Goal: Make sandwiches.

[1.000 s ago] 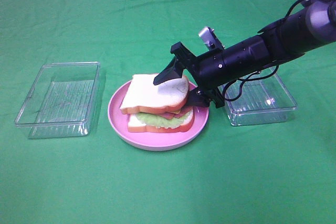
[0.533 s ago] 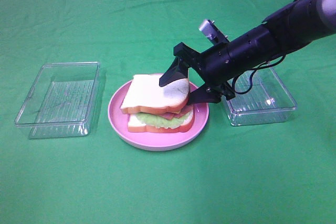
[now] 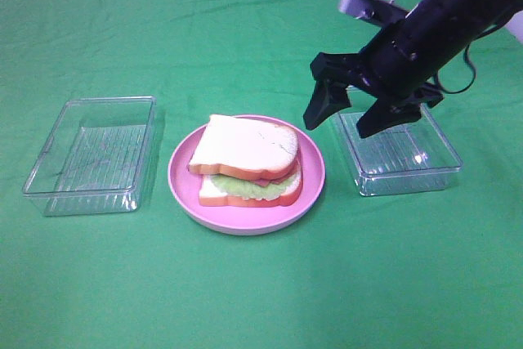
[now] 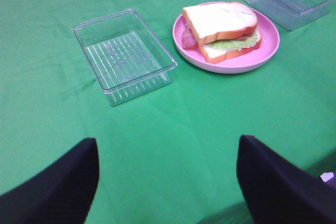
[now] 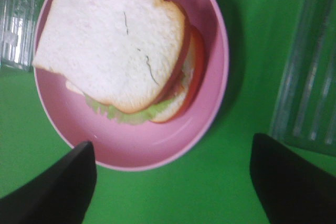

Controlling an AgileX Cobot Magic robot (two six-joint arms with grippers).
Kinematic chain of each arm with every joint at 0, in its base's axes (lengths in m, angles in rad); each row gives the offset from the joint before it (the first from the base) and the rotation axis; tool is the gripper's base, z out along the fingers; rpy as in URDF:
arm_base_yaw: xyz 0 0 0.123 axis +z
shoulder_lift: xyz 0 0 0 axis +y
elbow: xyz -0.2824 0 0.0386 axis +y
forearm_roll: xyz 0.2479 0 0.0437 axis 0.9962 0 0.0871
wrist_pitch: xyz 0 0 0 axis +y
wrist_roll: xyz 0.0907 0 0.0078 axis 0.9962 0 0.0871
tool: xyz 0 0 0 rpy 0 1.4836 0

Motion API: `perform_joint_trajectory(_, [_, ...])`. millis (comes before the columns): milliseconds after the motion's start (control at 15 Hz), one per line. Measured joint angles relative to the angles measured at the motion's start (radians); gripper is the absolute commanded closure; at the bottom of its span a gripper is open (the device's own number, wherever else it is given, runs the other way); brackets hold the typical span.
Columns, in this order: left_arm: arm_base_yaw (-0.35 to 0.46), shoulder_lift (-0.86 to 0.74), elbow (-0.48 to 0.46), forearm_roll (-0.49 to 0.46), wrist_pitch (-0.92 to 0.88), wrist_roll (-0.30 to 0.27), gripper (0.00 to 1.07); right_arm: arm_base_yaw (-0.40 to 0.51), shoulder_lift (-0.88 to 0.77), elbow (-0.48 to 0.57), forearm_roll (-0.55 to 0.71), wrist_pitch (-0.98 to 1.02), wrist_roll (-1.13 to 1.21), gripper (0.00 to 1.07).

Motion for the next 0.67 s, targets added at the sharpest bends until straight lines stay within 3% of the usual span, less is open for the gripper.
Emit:
perform_joint_trajectory(67, [0.0,0.0,0.0,0.0,0.0,0.0,0.36,0.0,-0.079,0.0,-0.116,0.067,0.039,0.31])
perform_joint_trajectory(333, [0.0,0.0,0.0,0.0,0.0,0.0,0.36,0.0,-0.252,0.041,-0.319,0.2,0.13,0.31])
perform_joint_trajectory(467, [0.0,0.0,0.0,0.0,0.0,0.0,0.36,0.0,-0.432,0.138,-0.426,0.255,0.185,0.31])
perform_joint_trajectory(667, [0.0,0.0,0.0,0.0,0.0,0.0,0.36,0.0,-0.686,0.3,-0.464,0.323,0.192,0.31])
